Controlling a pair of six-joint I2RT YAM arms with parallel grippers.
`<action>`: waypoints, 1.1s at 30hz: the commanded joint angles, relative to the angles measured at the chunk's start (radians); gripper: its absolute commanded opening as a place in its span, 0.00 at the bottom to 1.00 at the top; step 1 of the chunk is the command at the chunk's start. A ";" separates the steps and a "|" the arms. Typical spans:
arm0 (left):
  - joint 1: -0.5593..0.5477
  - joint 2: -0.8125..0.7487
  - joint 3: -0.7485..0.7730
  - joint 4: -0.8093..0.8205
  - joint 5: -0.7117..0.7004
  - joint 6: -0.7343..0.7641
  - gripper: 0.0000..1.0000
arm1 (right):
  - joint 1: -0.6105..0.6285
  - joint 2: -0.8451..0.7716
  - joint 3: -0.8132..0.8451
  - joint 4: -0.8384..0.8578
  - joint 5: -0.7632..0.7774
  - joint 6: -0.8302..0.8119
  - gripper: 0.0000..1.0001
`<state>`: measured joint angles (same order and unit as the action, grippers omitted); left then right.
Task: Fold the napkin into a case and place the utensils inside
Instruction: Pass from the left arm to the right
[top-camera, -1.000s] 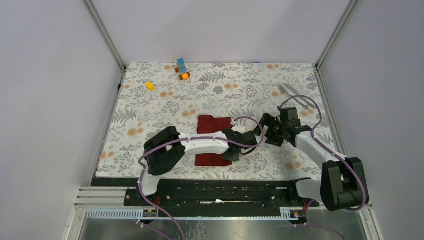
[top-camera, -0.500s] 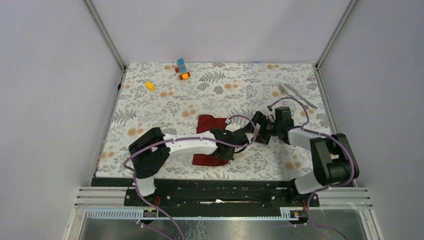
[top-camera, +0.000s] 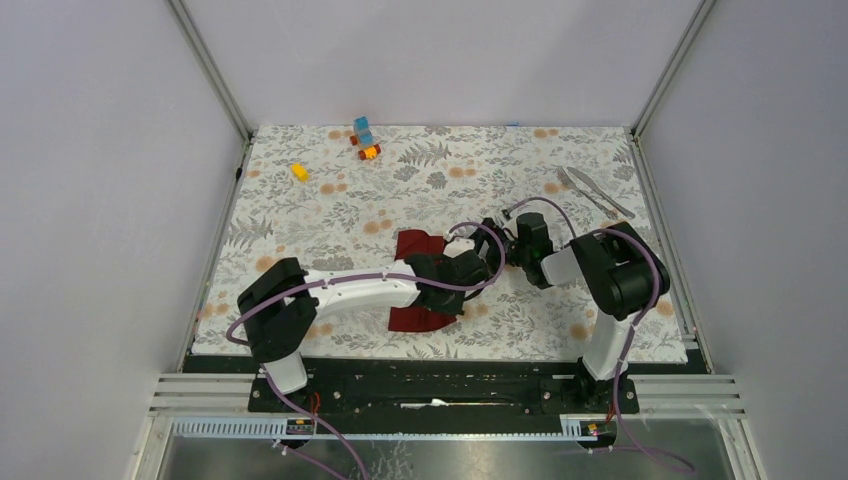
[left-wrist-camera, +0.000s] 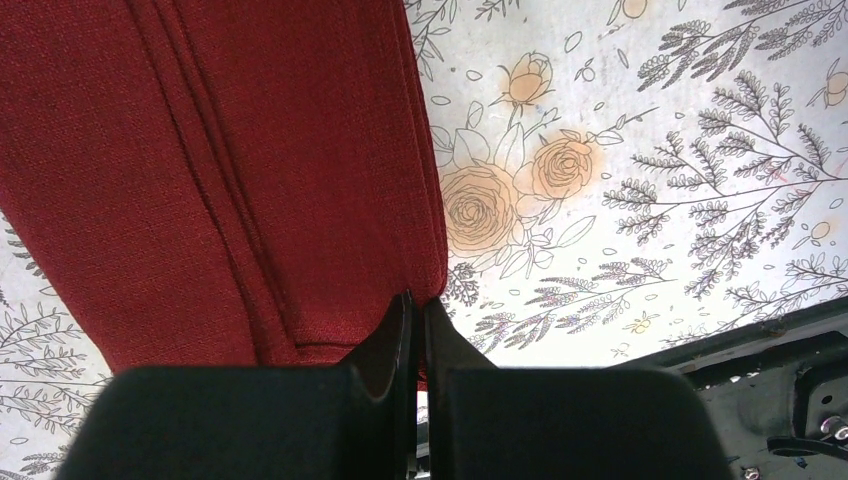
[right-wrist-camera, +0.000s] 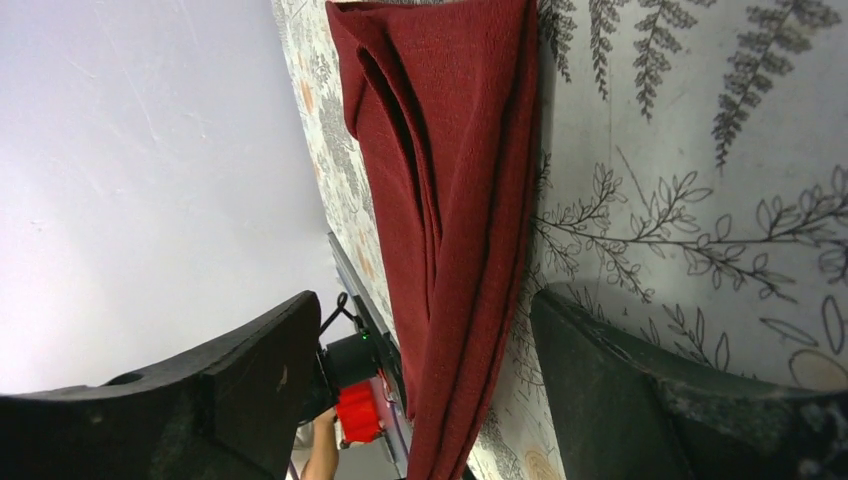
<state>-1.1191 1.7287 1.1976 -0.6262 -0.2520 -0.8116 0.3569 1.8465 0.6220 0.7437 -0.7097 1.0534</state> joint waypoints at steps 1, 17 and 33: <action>0.002 -0.062 -0.009 0.042 0.015 0.010 0.00 | 0.005 0.063 0.002 0.098 0.042 0.034 0.82; 0.007 -0.033 0.002 0.073 0.055 0.017 0.00 | 0.006 0.088 -0.010 0.183 0.079 0.027 0.12; 0.540 -0.262 -0.347 0.683 0.599 -0.018 0.28 | 0.011 0.019 0.072 -0.119 0.178 -0.232 0.00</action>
<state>-0.7139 1.4277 0.9340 -0.1967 0.2081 -0.8268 0.3592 1.9163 0.6529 0.7315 -0.6014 0.9302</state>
